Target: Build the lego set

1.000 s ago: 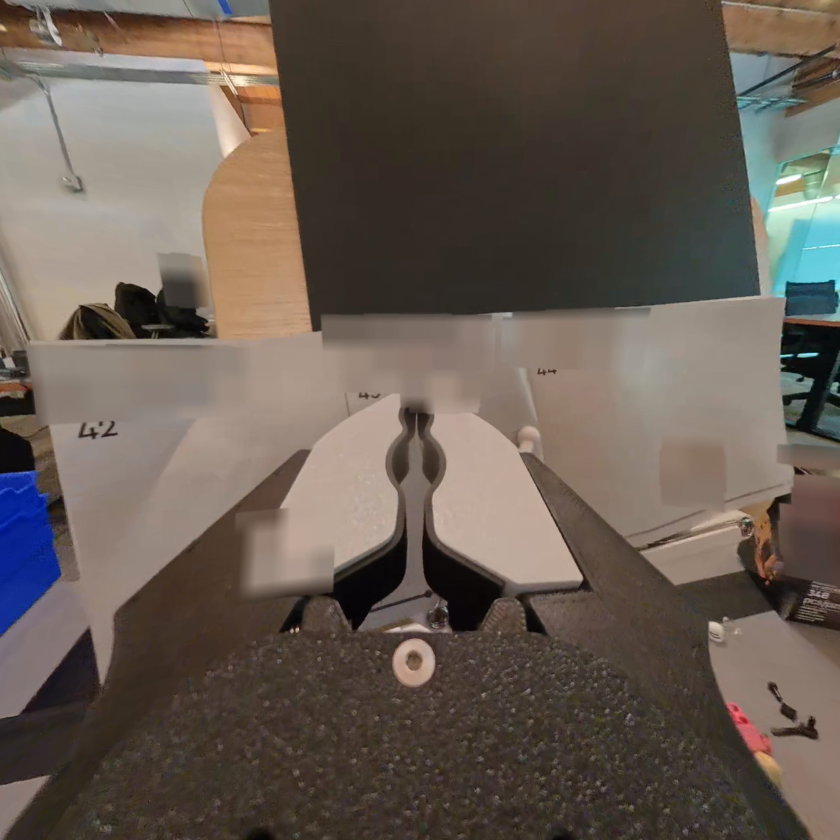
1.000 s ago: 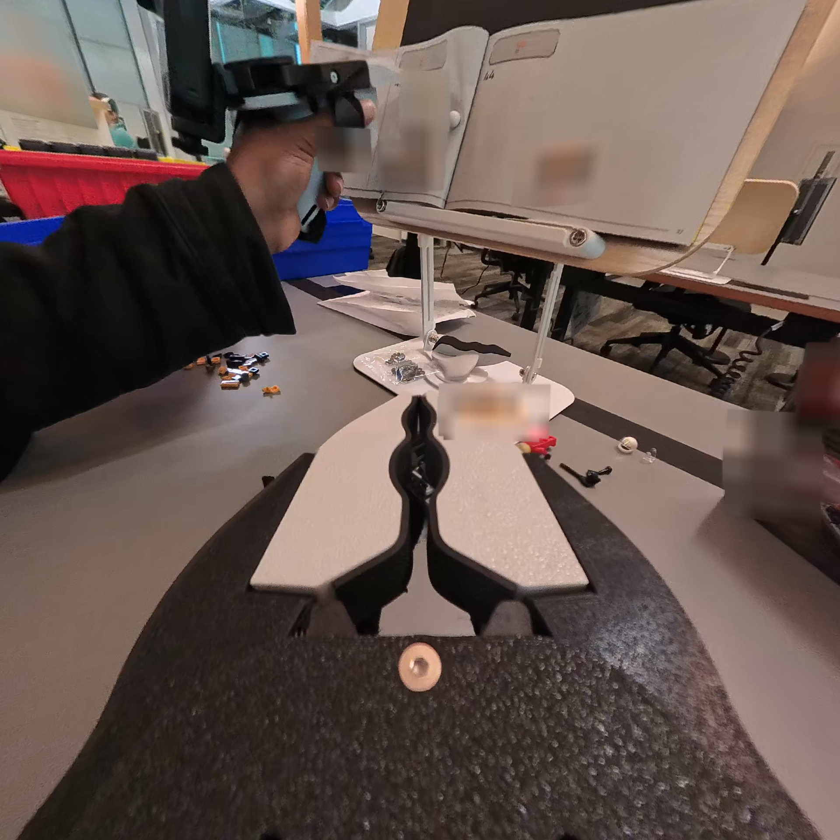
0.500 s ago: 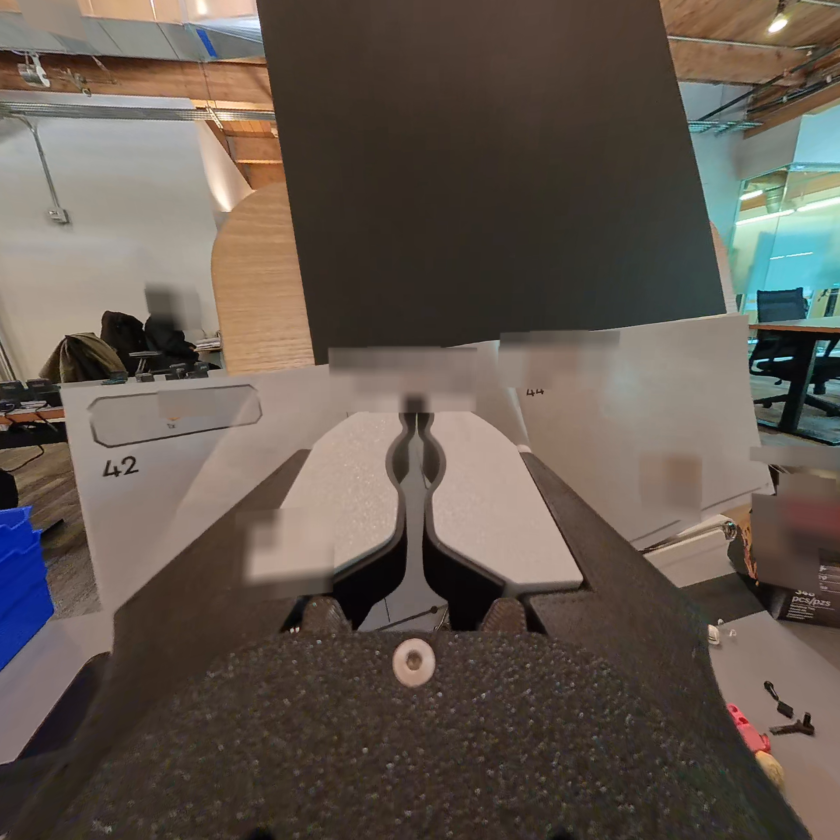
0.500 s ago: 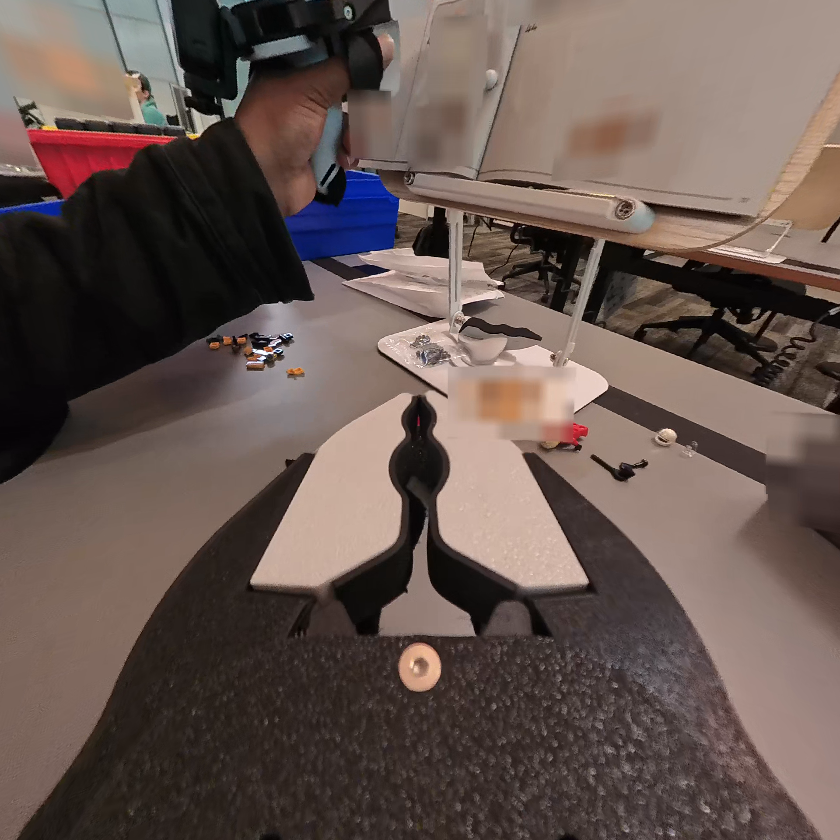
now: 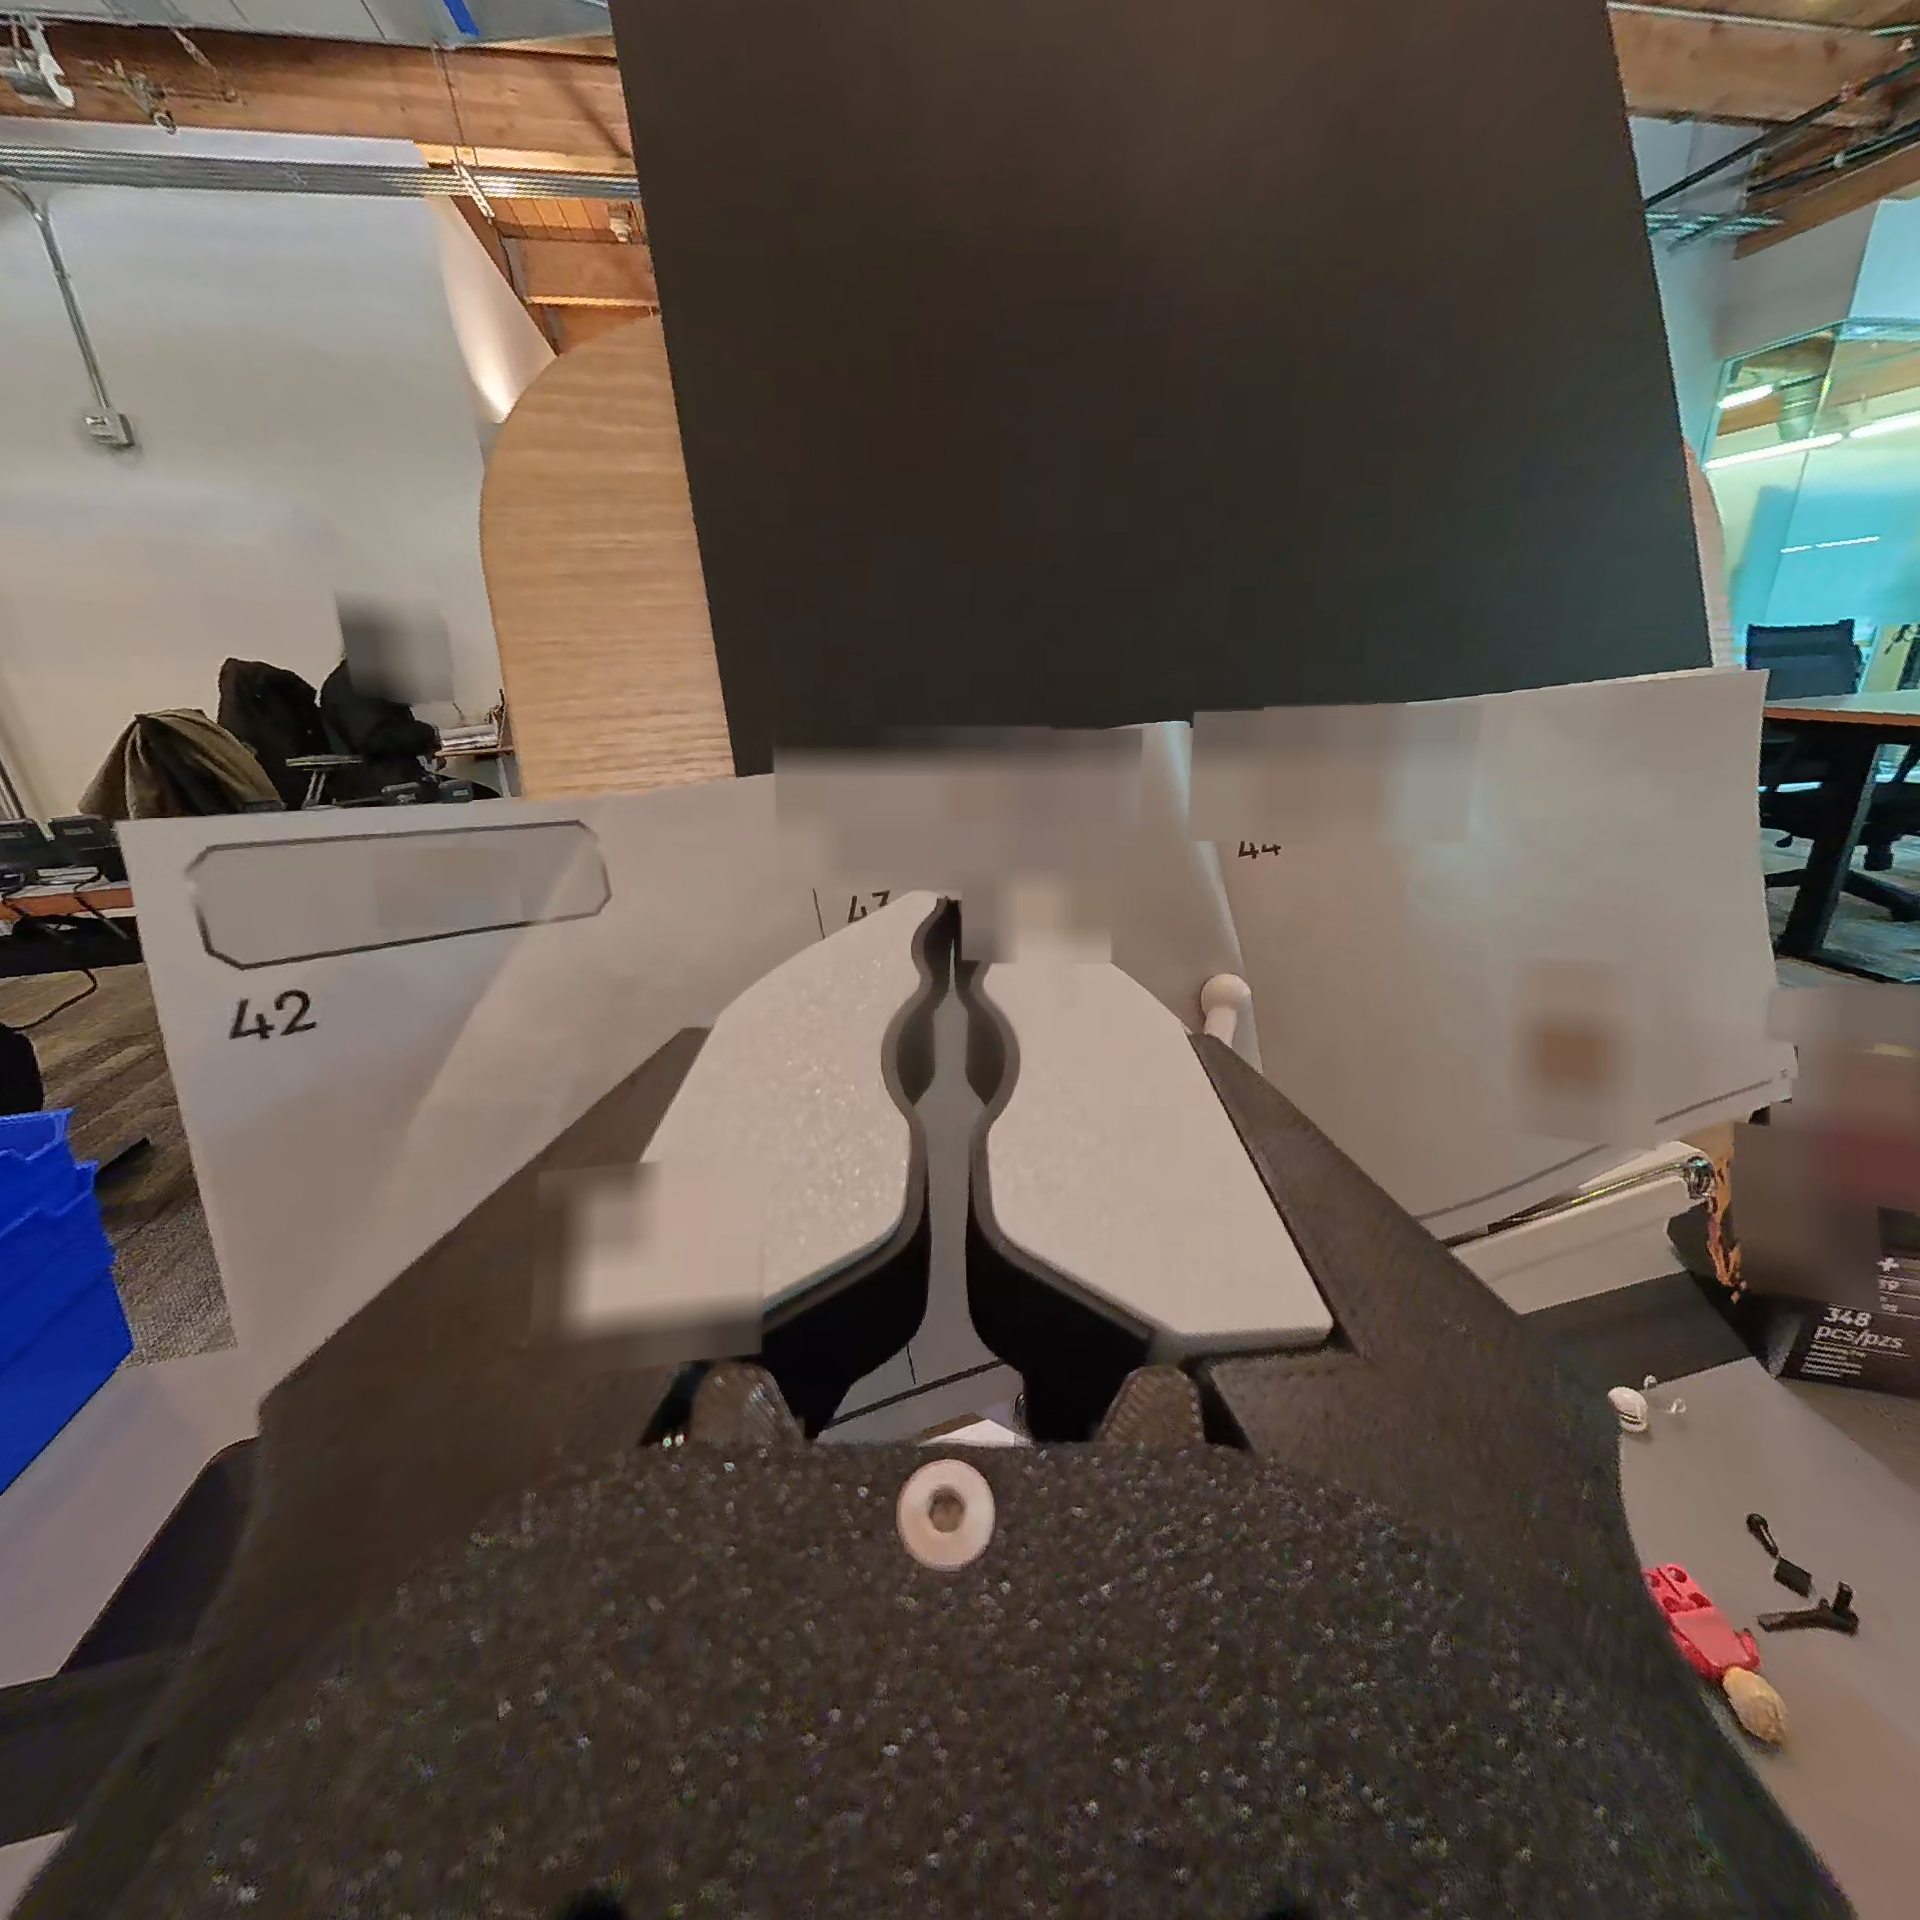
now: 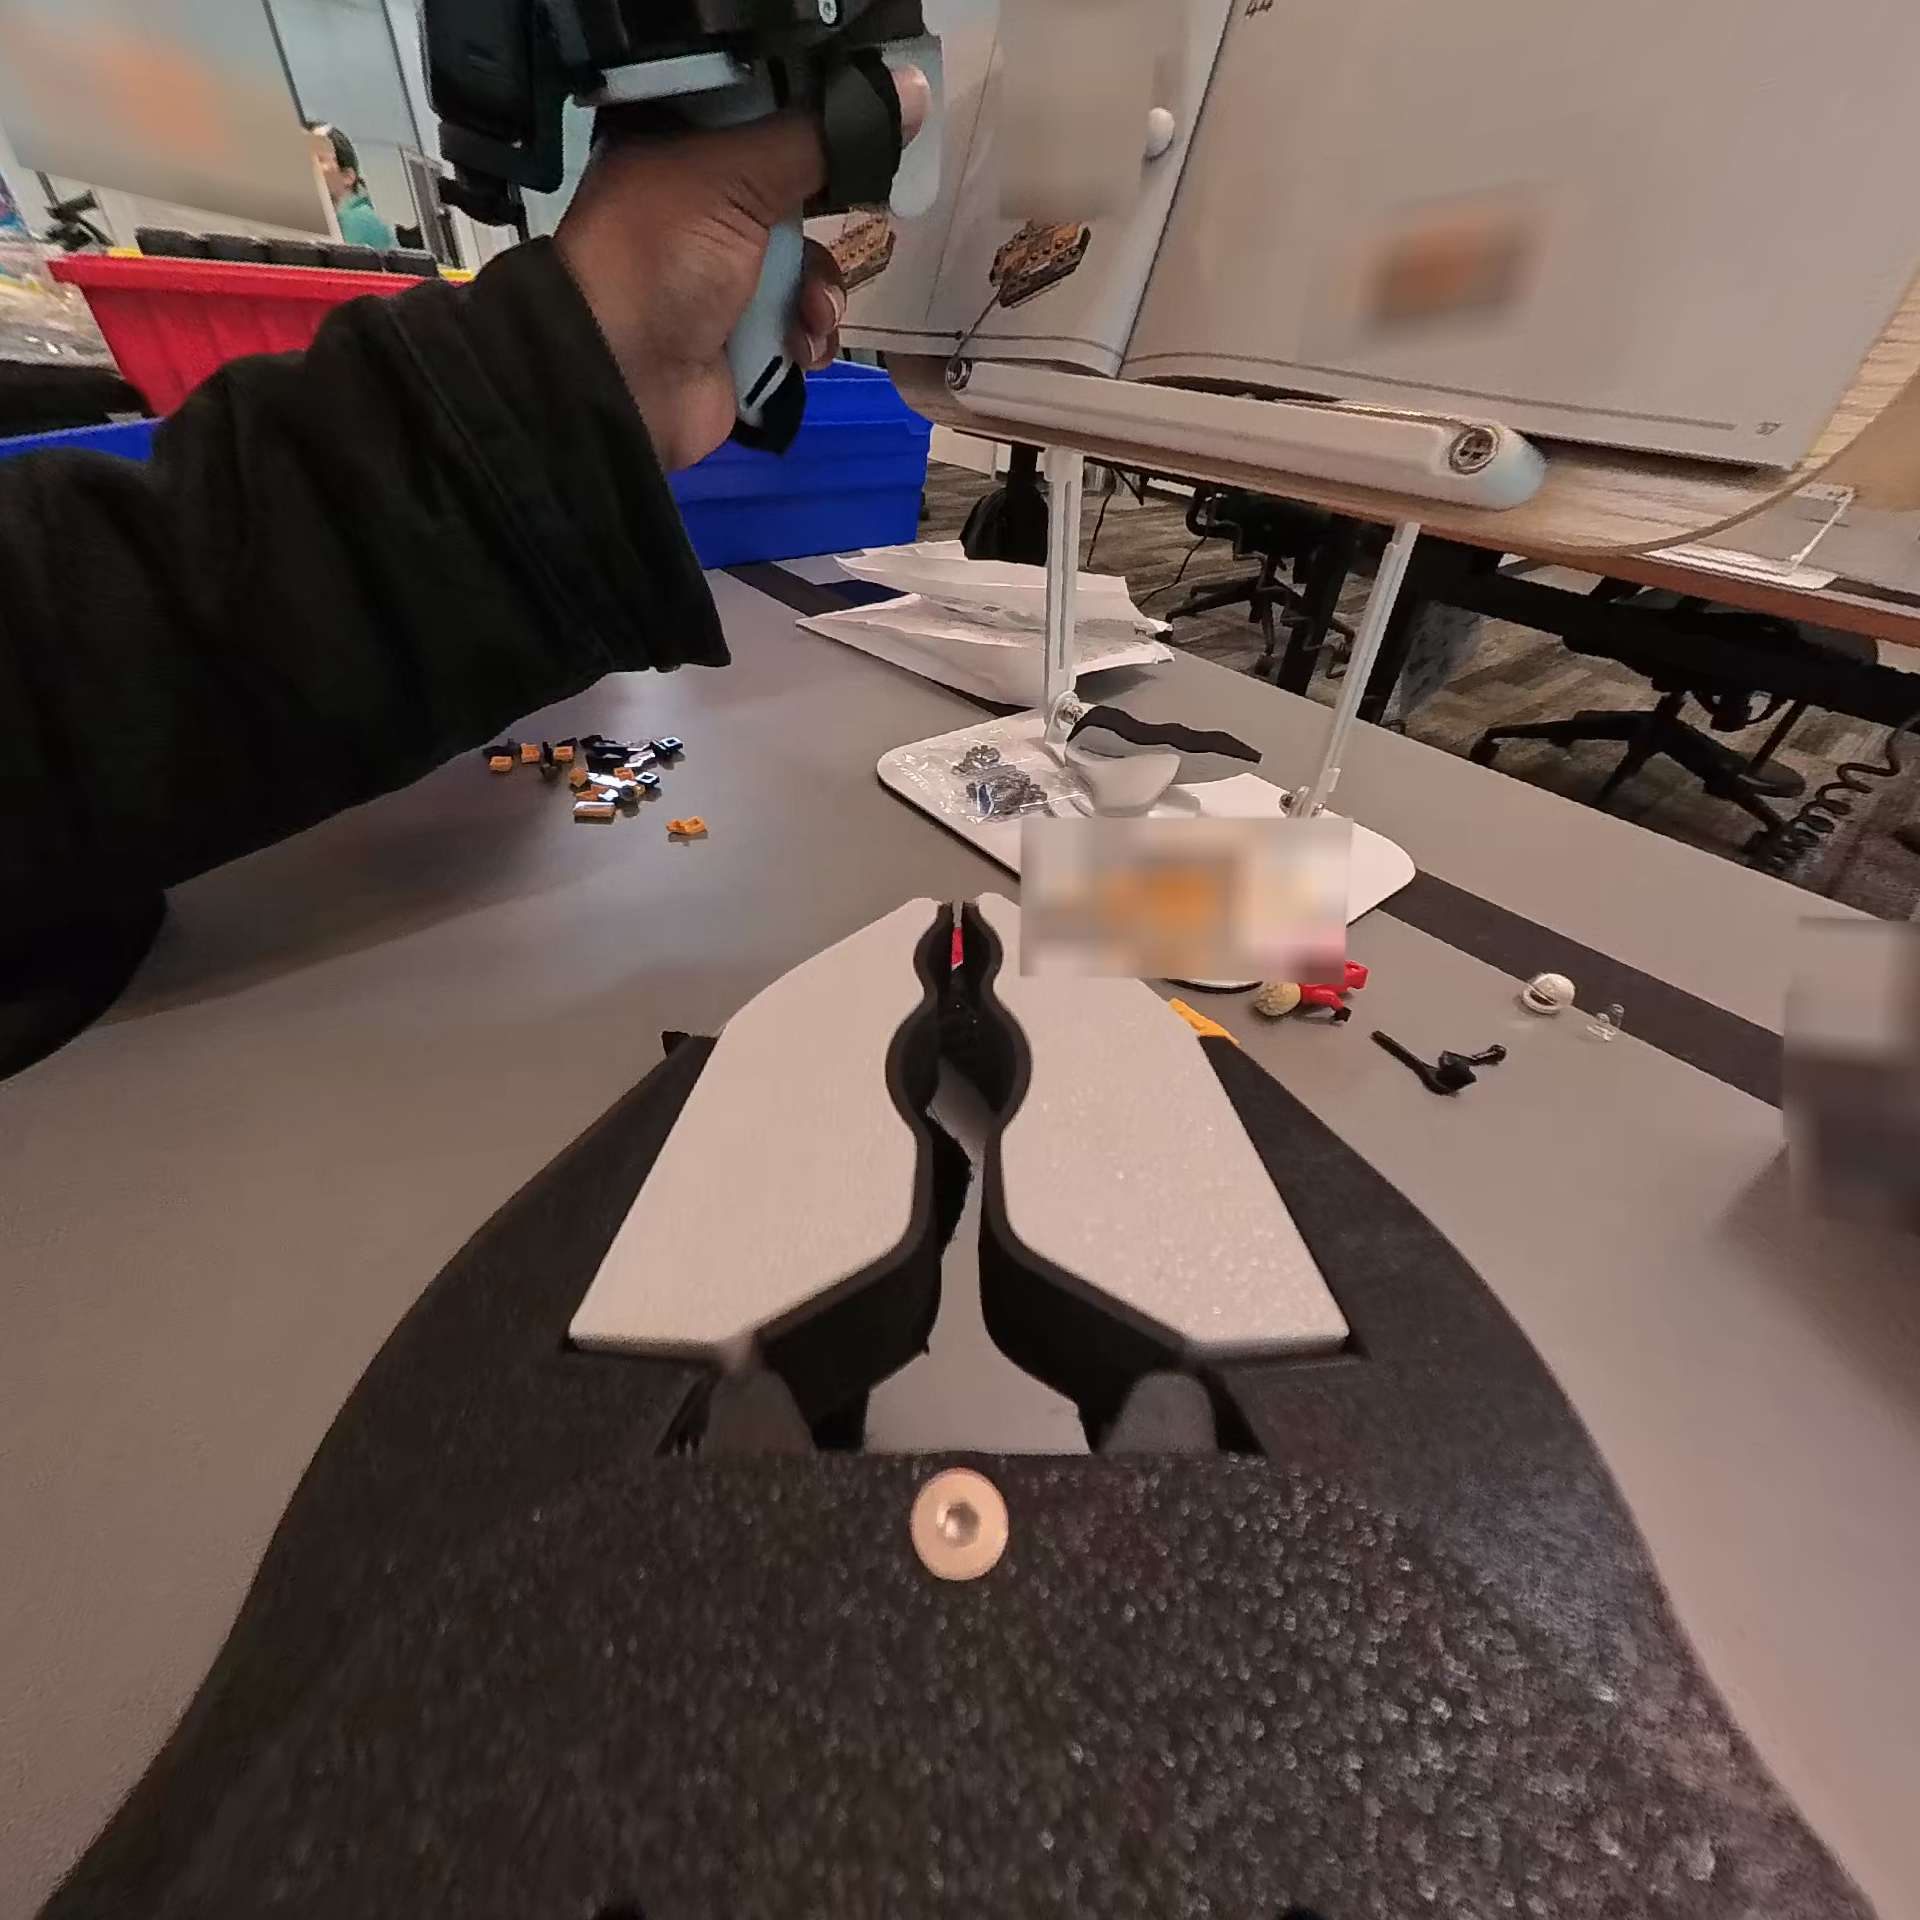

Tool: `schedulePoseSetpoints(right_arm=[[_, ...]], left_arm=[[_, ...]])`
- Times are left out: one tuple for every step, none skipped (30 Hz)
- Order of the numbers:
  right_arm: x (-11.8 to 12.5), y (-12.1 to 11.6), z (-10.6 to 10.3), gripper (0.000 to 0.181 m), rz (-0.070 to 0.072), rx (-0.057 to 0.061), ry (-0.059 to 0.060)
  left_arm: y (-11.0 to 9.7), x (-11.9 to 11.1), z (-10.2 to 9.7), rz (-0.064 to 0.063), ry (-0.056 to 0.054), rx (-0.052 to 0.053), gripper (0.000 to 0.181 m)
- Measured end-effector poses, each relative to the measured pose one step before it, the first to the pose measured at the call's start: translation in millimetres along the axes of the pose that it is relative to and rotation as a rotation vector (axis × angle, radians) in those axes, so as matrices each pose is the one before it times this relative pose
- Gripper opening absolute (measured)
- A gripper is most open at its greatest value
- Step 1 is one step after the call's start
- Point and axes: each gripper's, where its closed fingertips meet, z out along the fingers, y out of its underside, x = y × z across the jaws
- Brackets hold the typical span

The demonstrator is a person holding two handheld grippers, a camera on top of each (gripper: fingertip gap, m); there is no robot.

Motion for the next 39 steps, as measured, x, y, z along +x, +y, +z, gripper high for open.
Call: schedulePoseSetpoints(right_arm=[[-0.30, 0.39, 0.14, 0.001, -0.0011, -0.0018, -0.0015], [-0.30, 0.25, 0.15, 0.001, -0.0004, -0.0015, -0.0011], [-0.25, 0.38, 0.26, 0.001, -0.0001, -0.0017, -0.0018], [-0.31, 0.60, 0.26, 0.001, 0.0008, -0.0027, -0.0023], [-0.27, 0.61, 0.18, 0.001, 0.0010, -0.0026, -0.0024], [-0.23, 0.52, 0.31, 0.001, 0.0003, -0.0020, -0.0020], [-0.21, 0.38, 0.13, 0.002, -0.0001, -0.0016, -0.0013], [-0.21, 0.22, 0.09, 0.002, -0.0004, -0.0011, -0.0009], [-0.23, 0.04, 0.13, 0.002, -0.0006, -0.0005, -0.0013], [-0.16, 0.18, 0.17, 0.002, -0.0003, -0.0009, -0.0011], [-0.36, 0.35, 0.08, 0.002, 0.0000, -0.0014, -0.0018], [-0.35, 0.26, 0.20, 0.002, -0.0001, -0.0016, -0.0020], [-0.21, 0.34, 0.09, 0.002, -0.0007, -0.0013, -0.0010], [-0.07, 0.17, 0.12, 0.002, -0.0013, -0.0008, -0.0003], [-0.12, 0.21, 0.03, 0.002, -0.0005, -0.0010, -0.0008], [-0.12, 0.20, 0.09, 0.002, 0.0002, -0.0009, -0.0009], [-0.17, 0.22, 0.08, 0.002, 0.0003, -0.0010, -0.0013], [-0.06, 0.22, 0.07, 0.002, 0.0002, -0.0011, -0.0005], [-0.05, 0.18, 0.10, 0.002, 0.0001, -0.0008, -0.0005], [0.00, 0.22, 0.05, 0.002, 0.0006, -0.0010, -0.0009], [-0.14, 0.20, 0.09, 0.002, 0.0008, -0.0009, -0.0008], [-0.01, 0.17, 0.03, 0.002, 0.0000, -0.0006, -0.0007], [-0.07, 0.21, 0.08, 0.002, -0.0003, -0.0010, -0.0008], [-0.17, 0.20, 0.03, 0.002, 0.0002, -0.0009, -0.0007], [-0.20, 0.03, 0.06, 0.002, -0.0002, -0.0003, -0.0012], [-0.20, 0.01, 0.09, 0.002, -0.0006, -0.0003, -0.0004], [0.01, 0.01, -0.01, 0.002, -0.0006, -0.0001, -0.0003], [-0.18, 0.04, 0.05, 0.002, 0.0000, -0.0004, -0.0009], [0.00, 0.20, 0.01, 0.002, 0.0003, -0.0008, -0.0004], [-0.13, 0.12, 0.02, 0.002, -0.0005, -0.0003, -0.0001], [-0.05, 0.02, 0.06, 0.002, -0.0007, -0.0003, -0.0004], [-0.12, 0.14, 0.06, 0.002, -0.0002, -0.0005, -0.0006], [-0.23, 0.02, 0.01, 0.002, -0.0003, -0.0003, -0.0008], [-0.05, 0.00, 0.07, 0.002, -0.0005, -0.0001, -0.0003], [-0.03, -0.02, -0.05, 0.002, -0.0005, 0.0001, 0.0001], [0.05, 0.00, -0.02, 0.002, 0.0003, 0.0001, -0.0005], [0.01, 0.01, -0.02, 0.002, 0.0009, 0.0001, -0.0005], [-0.05, -0.14, 0.01, 0.002, 0.0005, 0.0003, -0.0002], [-0.01, -0.06, 0.03, 0.002, 0.0000, 0.0005, -0.0001]], left_arm=[[0.67, -0.06, 0.16, 0.0000, -0.0002, -0.0022, 0.000], [0.77, 0.18, 0.17, 0.0005, 0.0004, -0.0022, 0.000], [0.84, 0.18, 0.12, 0.0006, 0.0004, -0.0028, 0.000], [1.09, 0.28, 0.17, 0.0003, 0.0003, -0.0031, 0.000], [1.47, 0.20, 0.32, -0.0002, -0.0003, -0.0047, 0.000], [1.40, 0.55, 0.24, -0.0008, 0.0012, -0.0051, 0.000], [1.40, 0.52, 0.26, -0.0012, 0.0015, -0.0044, 0.000], [0.97, 0.51, 0.23, -0.0005, 0.0009, -0.0030, 0.000], [0.99, 0.44, 0.27, 0.0009, 0.0004, -0.0024, 0.000], [0.96, 0.25, 0.14, 0.0019, -0.0006, -0.0031, 0.000], [1.00, 0.21, 0.11, 0.0013, -0.0005, -0.0034, 0.000], [0.78, 0.19, -0.12, -0.0001, -0.0002, -0.0021, 0.000], [0.63, 0.00, -0.16, -0.0002, -0.0010, -0.0011, 0.000], [0.65, -0.03, -0.26, 0.0003, -0.0019, -0.0014, 0.000], [0.79, -0.02, -0.24, -0.0002, -0.0012, -0.0023, 0.000], [1.01, 0.26, -0.21, -0.0009, -0.0002, -0.0031, 0.000], [1.20, 0.63, -0.16, -0.0010, 0.0019, -0.0038, 0.000], [1.25, 0.64, -0.33, 0.0002, 0.0009, -0.0036, 0.000], [1.05, 0.41, -0.39, 0.0020, -0.0008, -0.0017, 0.000], [1.06, 0.43, -0.25, 0.0018, -0.0006, -0.0030, 0.000], [1.29, 0.50, -0.19, -0.0005, 0.0004, -0.0045, 0.000], [1.18, 0.67, -0.15, -0.0020, 0.0024, -0.0036, 0.000], [1.03, 0.76, -0.15, -0.0014, 0.0019, -0.0026, 0.000], [0.94, 0.86, -0.18, -0.0003, 0.0023, -0.0020, 0.000], [1.05, 0.94, -0.05, -0.0002, 0.0025, -0.0034, 0.000], [0.80, 1.04, -0.05, 0.0000, 0.0026, -0.0024, 0.000], [0.63, 1.04, -0.22, 0.0006, 0.0018, -0.0007, 0.000], [0.63, 0.96, -0.13, 0.0013, 0.0010, -0.0014, 0.000], [0.65, 0.83, -0.22, 0.0011, 0.0004, -0.0009, 0.000], [0.46, 0.91, -0.45, 0.0005, -0.0006, 0.0016, 0.000], [0.63, 0.76, -0.42, 0.0003, -0.0010, 0.0012, 0.000], [0.50, 0.82, -0.67, 0.0001, -0.0027, 0.0032, 0.000], [0.14, 0.68, -0.77, 0.0000, -0.0035, 0.0063, 0.000], [0.24, 1.07, -0.92, -0.0002, -0.0022, 0.0053, 0.000], [0.46, 1.24, -0.84, -0.0010, -0.0011, 0.0038, 0.000], [0.66, 1.22, -0.68, -0.0022, -0.0010, 0.0041, 0.000], [0.98, 1.23, -0.48, -0.0027, 0.0001, 0.0014, 0.000], [1.41, 1.25, -0.11, -0.0021, 0.0013, -0.0018, 0.000], [1.47, 1.28, 0.14, -0.0013, 0.0023, -0.0026, 0.000]])
